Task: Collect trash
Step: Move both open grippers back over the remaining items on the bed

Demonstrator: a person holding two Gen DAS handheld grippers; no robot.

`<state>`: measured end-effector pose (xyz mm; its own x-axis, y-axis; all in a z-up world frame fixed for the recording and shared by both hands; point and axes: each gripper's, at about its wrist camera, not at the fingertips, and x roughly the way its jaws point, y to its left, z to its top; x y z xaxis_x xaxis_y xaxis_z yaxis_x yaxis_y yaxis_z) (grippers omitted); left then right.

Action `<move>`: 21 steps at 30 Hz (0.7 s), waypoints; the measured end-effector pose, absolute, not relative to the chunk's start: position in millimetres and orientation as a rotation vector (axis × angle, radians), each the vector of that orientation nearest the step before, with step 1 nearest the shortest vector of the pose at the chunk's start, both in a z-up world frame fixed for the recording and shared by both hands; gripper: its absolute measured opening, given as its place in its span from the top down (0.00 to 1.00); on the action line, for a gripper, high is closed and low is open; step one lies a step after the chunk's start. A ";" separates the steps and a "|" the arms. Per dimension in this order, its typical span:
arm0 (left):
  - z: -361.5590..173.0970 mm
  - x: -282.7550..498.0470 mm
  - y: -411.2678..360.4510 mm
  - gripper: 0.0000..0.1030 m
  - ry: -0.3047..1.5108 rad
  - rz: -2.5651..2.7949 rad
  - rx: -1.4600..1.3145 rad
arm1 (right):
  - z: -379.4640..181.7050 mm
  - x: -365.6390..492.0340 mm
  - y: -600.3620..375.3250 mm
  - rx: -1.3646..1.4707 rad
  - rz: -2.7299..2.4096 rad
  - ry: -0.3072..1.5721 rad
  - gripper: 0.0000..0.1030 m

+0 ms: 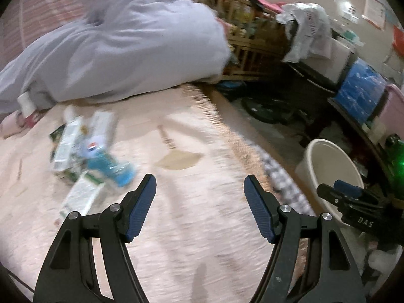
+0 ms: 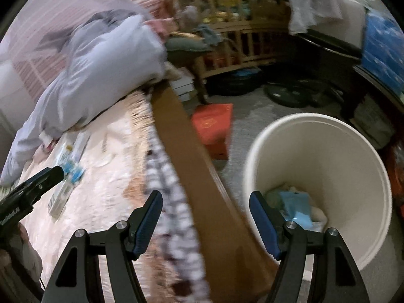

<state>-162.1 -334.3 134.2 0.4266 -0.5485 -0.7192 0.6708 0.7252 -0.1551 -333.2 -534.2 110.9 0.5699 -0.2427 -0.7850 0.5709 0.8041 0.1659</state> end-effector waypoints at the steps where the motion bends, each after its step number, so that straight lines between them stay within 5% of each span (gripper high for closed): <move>1: 133.2 -158.4 -326.6 0.31 0.836 -0.753 0.161 | 110.8 -327.2 -527.9 0.420 -0.479 0.842 0.33; 17: 103.9 -80.8 -174.8 0.31 0.905 -0.481 0.116 | 94.1 -212.4 -426.3 0.279 -0.131 0.938 0.33; 21: 98.7 -55.5 -152.9 0.31 0.929 -0.437 0.086 | 91.5 -166.9 -399.3 0.237 -0.013 0.930 0.41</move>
<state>-55.5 -152.9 98.7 0.5178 -0.3276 -0.7903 0.4003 0.9092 -0.1145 -166.9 -399.3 91.5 0.5998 0.0909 -0.7949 0.1129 0.9740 0.1966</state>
